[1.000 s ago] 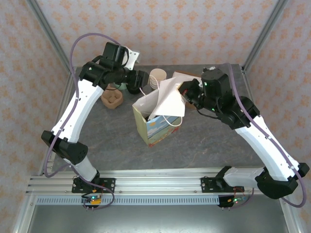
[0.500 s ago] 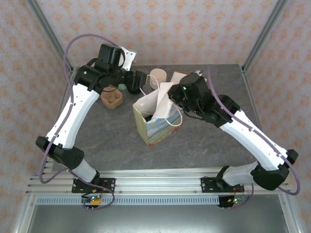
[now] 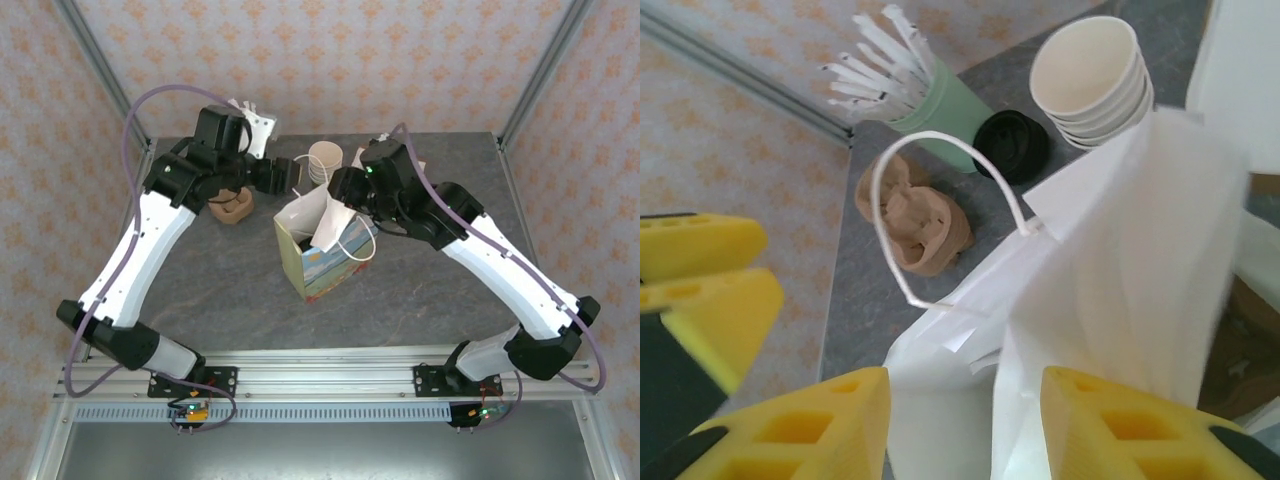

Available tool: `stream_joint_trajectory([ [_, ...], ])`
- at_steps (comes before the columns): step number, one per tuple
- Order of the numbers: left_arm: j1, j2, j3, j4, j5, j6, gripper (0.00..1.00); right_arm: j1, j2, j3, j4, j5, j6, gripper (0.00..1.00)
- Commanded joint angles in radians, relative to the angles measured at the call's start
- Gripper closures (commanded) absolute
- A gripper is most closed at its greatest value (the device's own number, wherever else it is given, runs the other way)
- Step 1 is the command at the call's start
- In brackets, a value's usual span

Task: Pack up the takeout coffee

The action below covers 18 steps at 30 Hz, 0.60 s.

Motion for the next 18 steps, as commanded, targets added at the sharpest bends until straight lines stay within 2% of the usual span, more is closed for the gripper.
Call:
stream_joint_trajectory([
  [1, -0.061, -0.089, -0.059, 0.068, 0.011, -0.046, 0.29, -0.021, -0.065, 0.046, -0.064, -0.028, -0.137, 0.54],
  [6, -0.152, -0.17, -0.154, 0.102, -0.041, -0.092, 0.29, -0.12, -0.108, 0.059, -0.059, -0.11, -0.19, 0.53],
  [10, -0.277, -0.178, -0.142, 0.075, -0.175, -0.044, 0.23, -0.223, -0.114, 0.098, -0.08, -0.13, -0.243, 0.52],
  [14, -0.432, -0.08, -0.036, -0.031, -0.378, 0.056, 0.17, -0.328, -0.11, 0.139, -0.102, -0.104, -0.304, 0.52],
  [18, -0.532, 0.062, 0.097, -0.132, -0.548, 0.132, 0.14, -0.404, -0.11, 0.142, -0.113, -0.044, -0.348, 0.52],
])
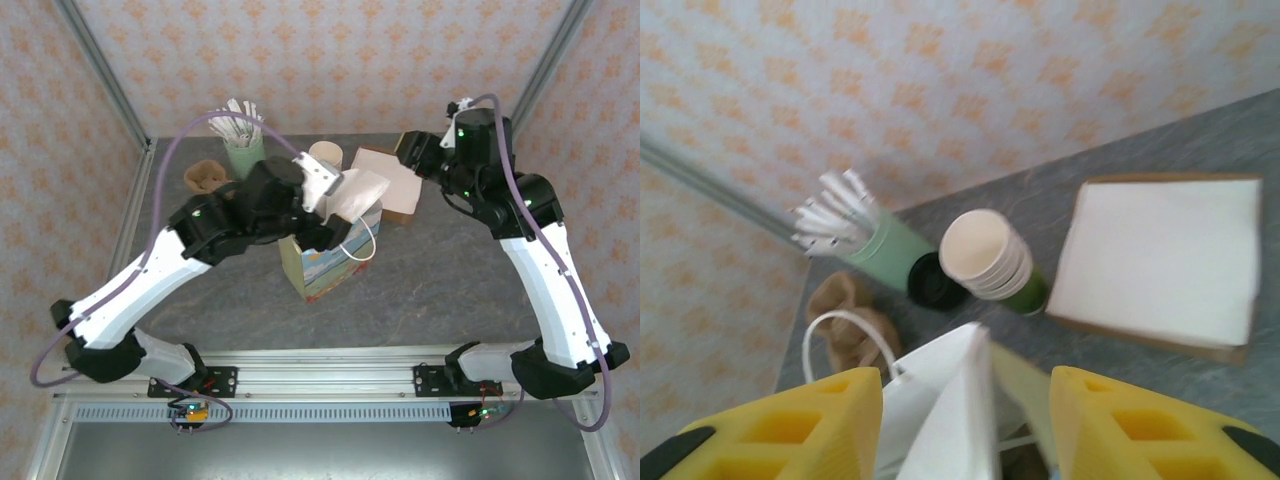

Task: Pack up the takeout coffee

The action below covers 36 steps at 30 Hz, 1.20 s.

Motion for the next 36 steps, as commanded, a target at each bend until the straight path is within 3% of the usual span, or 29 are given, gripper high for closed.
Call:
stream_joint_trajectory([
  [1, -0.051, 0.101, 0.095, -0.114, -0.222, 0.097, 0.13, -0.046, -0.011, 0.019, -0.033, 0.052, -0.073, 0.52],
  [5, -0.078, 0.227, 0.205, -0.169, -0.296, 0.131, 0.12, -0.077, -0.017, -0.01, -0.024, 0.038, -0.082, 0.52],
  [8, -0.078, 0.304, 0.28, -0.211, -0.389, 0.144, 0.18, -0.087, -0.023, -0.027, -0.021, 0.022, -0.085, 0.52],
  [12, -0.075, 0.366, 0.343, -0.227, -0.415, 0.159, 0.36, -0.091, -0.034, -0.046, -0.018, 0.02, -0.095, 0.52],
  [14, -0.067, 0.382, 0.369, -0.241, -0.41, 0.155, 0.51, -0.092, -0.04, -0.055, -0.017, 0.024, -0.099, 0.52],
  [17, -0.046, 0.386, 0.399, -0.279, -0.359, 0.149, 0.71, -0.094, -0.05, -0.074, -0.015, 0.027, -0.104, 0.52],
  [20, -0.012, 0.368, 0.419, -0.344, -0.264, 0.153, 0.83, -0.093, -0.059, -0.088, -0.009, 0.037, -0.11, 0.52],
  [24, 0.048, 0.302, 0.417, -0.403, -0.07, 0.183, 0.87, -0.093, -0.063, -0.104, 0.001, 0.045, -0.117, 0.52],
  [28, 0.074, 0.246, 0.41, -0.42, 0.062, 0.228, 1.0, -0.094, -0.056, -0.107, 0.009, 0.042, -0.123, 0.52],
  [32, 0.078, 0.234, 0.42, -0.457, 0.114, 0.256, 1.0, -0.094, -0.043, -0.107, 0.012, 0.034, -0.124, 0.52],
  [36, 0.083, 0.263, 0.428, -0.501, 0.076, 0.261, 1.0, -0.094, -0.042, -0.119, 0.019, 0.036, -0.126, 0.52],
])
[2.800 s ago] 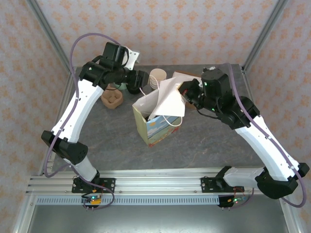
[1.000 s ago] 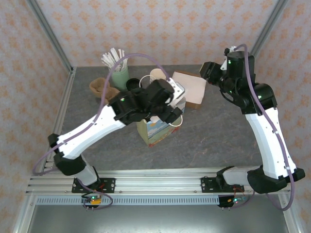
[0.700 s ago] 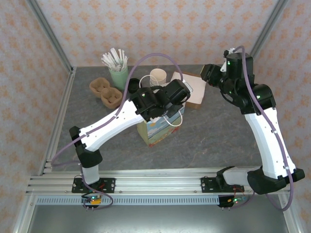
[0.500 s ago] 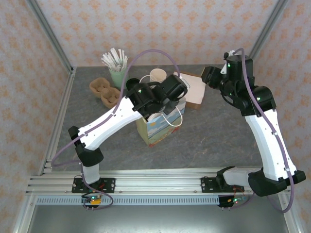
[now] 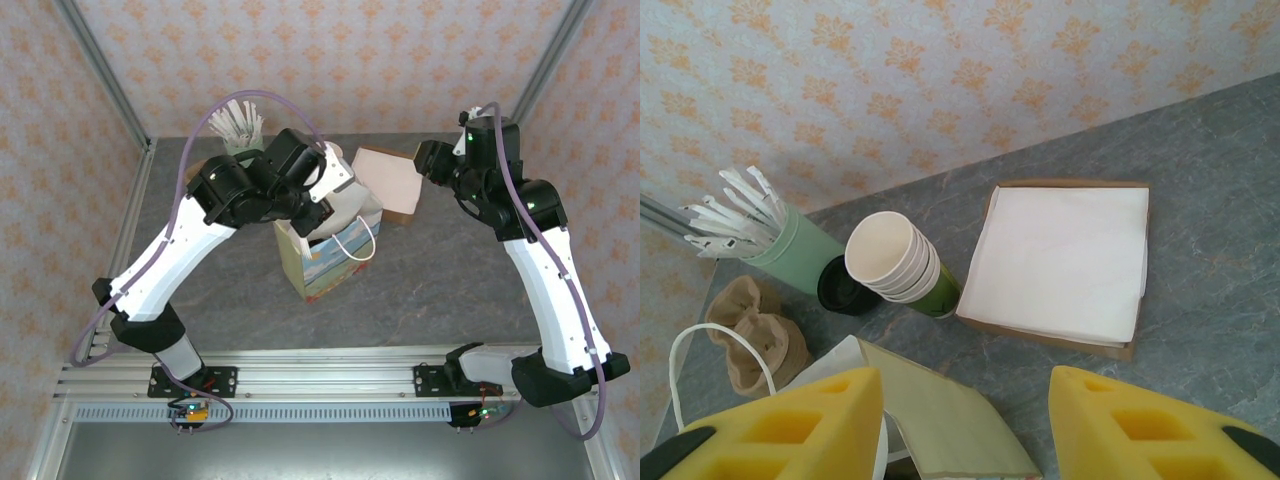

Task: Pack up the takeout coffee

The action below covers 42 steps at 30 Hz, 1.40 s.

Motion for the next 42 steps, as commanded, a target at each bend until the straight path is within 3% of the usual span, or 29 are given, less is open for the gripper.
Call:
stream_joint_trajectory([
  [1, 0.003, 0.043, 0.015, -0.076, 0.001, 0.03, 1.0, -0.006, 0.001, -0.021, 0.029, 0.015, -0.021, 0.52],
  [12, 0.029, 0.367, 0.365, -0.247, -0.16, 0.043, 1.0, -0.006, 0.0, -0.048, 0.05, -0.009, -0.006, 0.52],
  [24, 0.056, 0.424, 0.235, -0.207, 0.038, 0.059, 0.99, -0.006, -0.002, -0.076, 0.064, -0.01, -0.009, 0.52],
  [29, 0.064, 0.42, 0.261, -0.196, 0.044, 0.051, 0.84, -0.005, -0.004, -0.096, 0.063, 0.002, -0.012, 0.52],
  [35, 0.09, 0.357, 0.269, -0.155, 0.088, 0.037, 0.59, -0.005, -0.008, -0.101, 0.058, 0.027, -0.022, 0.52],
  [42, 0.146, 0.195, 0.14, -0.001, 0.203, 0.009, 0.48, -0.006, -0.026, -0.136, 0.065, 0.095, -0.06, 0.45],
])
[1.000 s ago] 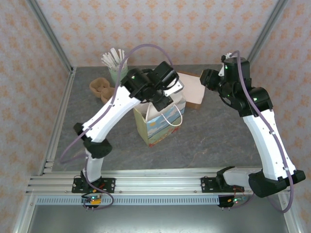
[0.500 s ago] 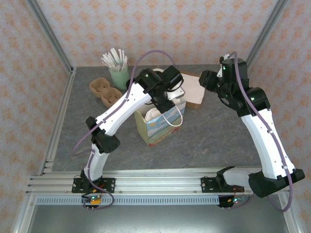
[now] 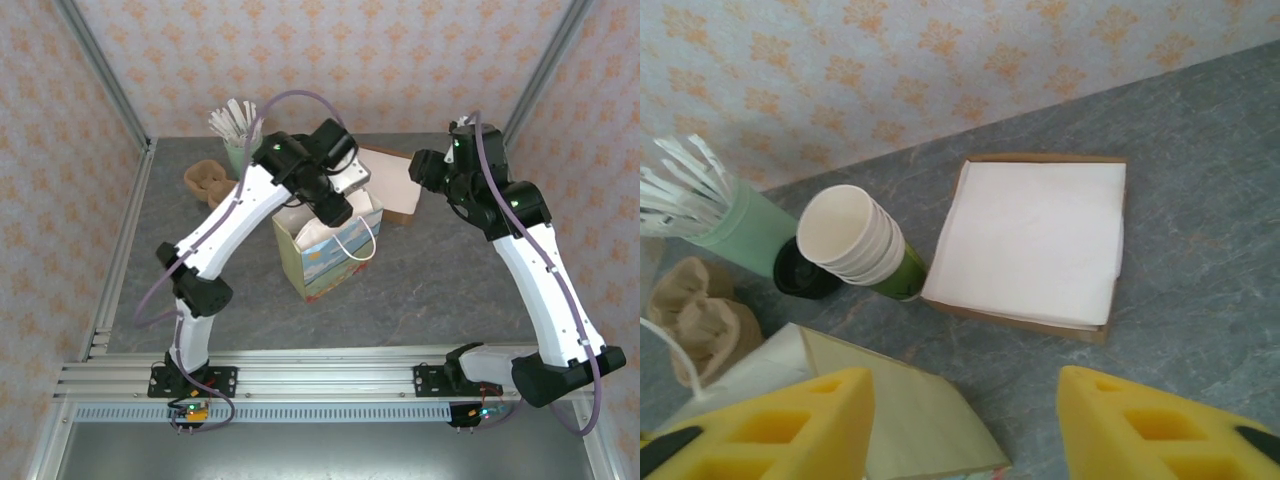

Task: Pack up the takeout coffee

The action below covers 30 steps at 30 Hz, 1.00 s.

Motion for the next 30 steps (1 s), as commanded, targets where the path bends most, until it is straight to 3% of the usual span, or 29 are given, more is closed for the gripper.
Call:
stream_joint_trajectory([
  [1, 0.034, -0.135, -0.048, 0.115, 0.1, -0.026, 0.47, -0.005, -0.024, -0.025, 0.027, 0.074, -0.04, 0.44],
  [5, 0.07, -0.212, -0.105, 0.194, 0.15, -0.053, 0.45, -0.006, -0.034, -0.05, 0.047, 0.154, -0.062, 0.39],
  [8, 0.1, -0.317, -0.235, 0.316, 0.088, -0.104, 0.45, -0.005, -0.044, -0.105, 0.091, 0.305, -0.089, 0.33],
  [11, 0.133, -0.492, -0.502, 0.55, -0.132, -0.189, 0.4, -0.005, -0.049, -0.222, 0.198, 0.511, -0.132, 0.16],
  [13, 0.161, -0.624, -0.721, 0.729, -0.336, -0.239, 0.33, -0.016, -0.05, -0.324, 0.305, 0.622, -0.161, 0.03],
  [14, 0.178, -0.68, -0.802, 0.799, -0.422, -0.261, 0.29, -0.028, -0.071, -0.369, 0.353, 0.648, -0.164, 0.01],
  [16, 0.233, -0.782, -0.983, 0.936, -0.592, -0.295, 0.1, -0.077, -0.076, -0.462, 0.451, 0.655, -0.151, 0.01],
  [18, 0.293, -0.839, -1.109, 1.024, -0.738, -0.324, 0.0, -0.132, -0.066, -0.541, 0.533, 0.652, -0.117, 0.01],
  [21, 0.416, -0.874, -1.256, 1.099, -0.85, -0.395, 0.0, -0.197, -0.043, -0.683, 0.72, 0.653, -0.121, 0.01],
  [25, 0.561, -0.849, -1.456, 1.28, -0.787, -0.419, 0.0, -0.24, 0.022, -0.885, 1.055, 0.59, -0.202, 0.01],
  [30, 0.592, -0.742, -1.678, 1.627, -0.704, -0.307, 0.0, -0.246, 0.138, -0.965, 1.212, 0.513, -0.27, 0.01],
])
